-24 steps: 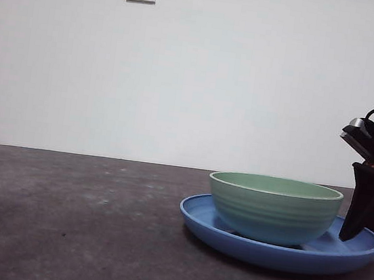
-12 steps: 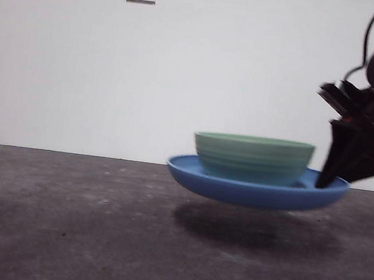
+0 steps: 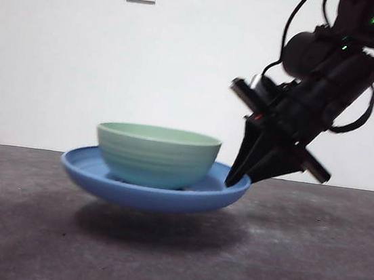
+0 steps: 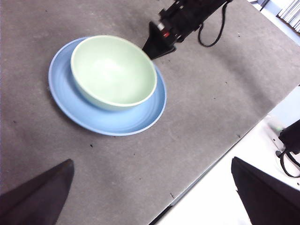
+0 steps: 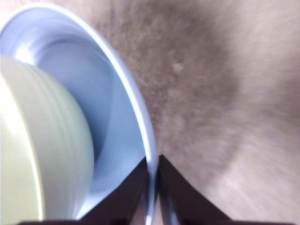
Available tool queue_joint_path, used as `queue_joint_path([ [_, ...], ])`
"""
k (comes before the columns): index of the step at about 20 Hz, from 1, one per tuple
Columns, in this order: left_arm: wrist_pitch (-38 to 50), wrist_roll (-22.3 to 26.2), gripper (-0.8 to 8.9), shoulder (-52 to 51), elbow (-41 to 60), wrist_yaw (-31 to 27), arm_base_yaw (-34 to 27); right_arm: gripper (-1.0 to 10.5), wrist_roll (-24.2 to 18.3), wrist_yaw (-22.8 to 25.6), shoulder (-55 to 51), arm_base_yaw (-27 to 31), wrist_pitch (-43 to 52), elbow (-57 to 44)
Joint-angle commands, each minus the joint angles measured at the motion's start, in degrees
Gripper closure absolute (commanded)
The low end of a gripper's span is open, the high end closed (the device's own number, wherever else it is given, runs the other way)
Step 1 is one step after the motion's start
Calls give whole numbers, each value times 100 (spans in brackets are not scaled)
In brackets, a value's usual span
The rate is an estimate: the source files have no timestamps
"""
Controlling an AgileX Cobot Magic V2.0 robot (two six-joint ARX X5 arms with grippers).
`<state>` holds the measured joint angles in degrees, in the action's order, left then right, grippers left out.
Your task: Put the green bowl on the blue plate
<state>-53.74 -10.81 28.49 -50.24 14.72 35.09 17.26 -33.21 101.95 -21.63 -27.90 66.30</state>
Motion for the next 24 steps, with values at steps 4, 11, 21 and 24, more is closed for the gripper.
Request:
queue_joint_path([
  [4,63,85,189,28,-35,11,22,936,374,173,459,-85,219,122],
  [11,61,85,189,28,-35,11,22,824,374,162,540,-85,258,125],
  [21,63,90,189,28,-35,11,22,654,306,221,-138,136,-111,317],
  [24,63,92,189,28,-35,11,22,608,-44,223,-728,243,-533,317],
])
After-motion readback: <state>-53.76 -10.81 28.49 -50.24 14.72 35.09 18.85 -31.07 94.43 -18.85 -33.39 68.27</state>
